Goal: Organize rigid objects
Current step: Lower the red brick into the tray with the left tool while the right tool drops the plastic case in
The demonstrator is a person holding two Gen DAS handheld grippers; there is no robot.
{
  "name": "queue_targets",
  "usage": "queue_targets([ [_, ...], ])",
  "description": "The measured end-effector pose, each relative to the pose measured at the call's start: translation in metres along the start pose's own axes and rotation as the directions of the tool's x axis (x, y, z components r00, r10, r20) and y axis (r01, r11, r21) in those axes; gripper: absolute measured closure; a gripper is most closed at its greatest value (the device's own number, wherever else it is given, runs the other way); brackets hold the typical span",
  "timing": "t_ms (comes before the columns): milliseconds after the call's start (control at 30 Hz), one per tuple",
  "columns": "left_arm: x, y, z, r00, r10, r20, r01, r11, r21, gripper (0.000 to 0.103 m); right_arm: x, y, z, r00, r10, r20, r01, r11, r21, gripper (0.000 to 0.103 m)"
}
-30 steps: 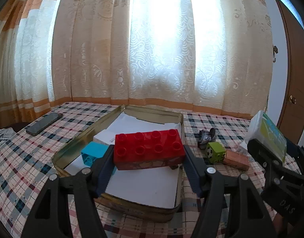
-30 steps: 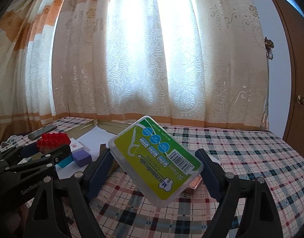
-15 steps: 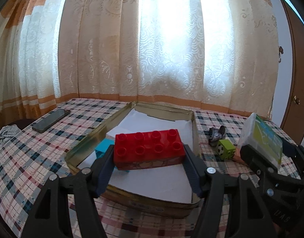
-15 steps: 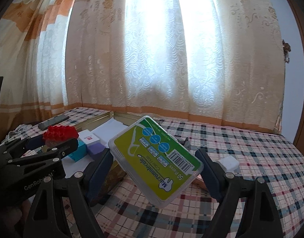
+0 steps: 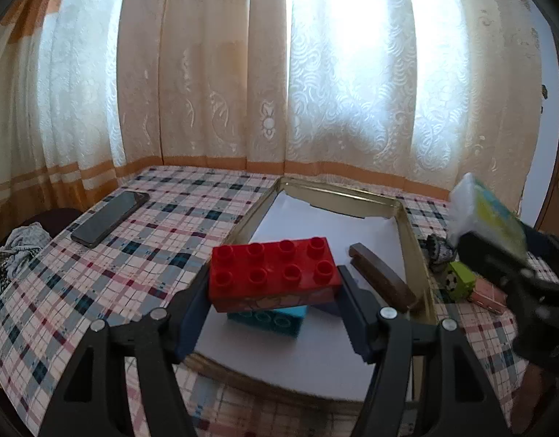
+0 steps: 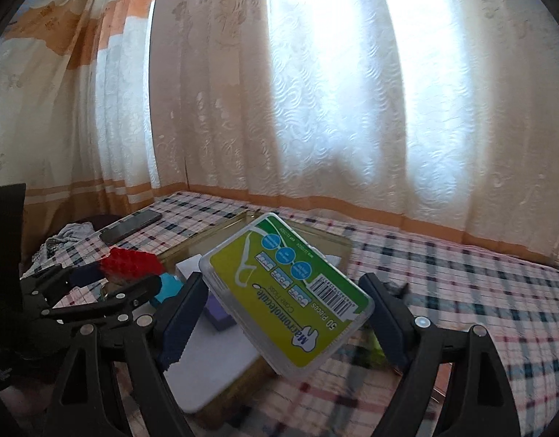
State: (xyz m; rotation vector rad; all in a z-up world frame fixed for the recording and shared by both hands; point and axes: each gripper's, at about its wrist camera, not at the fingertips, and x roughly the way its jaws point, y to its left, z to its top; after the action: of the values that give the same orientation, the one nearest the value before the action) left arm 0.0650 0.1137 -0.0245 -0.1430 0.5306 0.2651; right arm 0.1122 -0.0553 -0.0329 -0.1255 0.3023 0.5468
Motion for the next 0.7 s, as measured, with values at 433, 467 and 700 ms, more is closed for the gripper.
queue_targets([
  [433, 0.040, 0.004, 0.017, 0.996, 0.007, -0.093, -0.001, 0.998, 0.064, 0.037, 0.075, 0.000, 0.000, 0.986, 0.062, -0.155, -0.052, 0.996, 0.066, 0.017],
  [467, 0.043, 0.004, 0.017, 0.995, 0.023, -0.093, -0.017, 0.997, 0.072, 0.037, 0.079, 0.000, -0.001, 0.985, 0.067, -0.161, -0.057, 0.996, 0.069, 0.017],
  [700, 0.049, 0.010, 0.020, 0.994, 0.051, -0.097, -0.046, 0.997, 0.059, 0.025, 0.092, -0.003, -0.003, 0.975, 0.128, -0.181, -0.111, 0.988, 0.104, 0.016],
])
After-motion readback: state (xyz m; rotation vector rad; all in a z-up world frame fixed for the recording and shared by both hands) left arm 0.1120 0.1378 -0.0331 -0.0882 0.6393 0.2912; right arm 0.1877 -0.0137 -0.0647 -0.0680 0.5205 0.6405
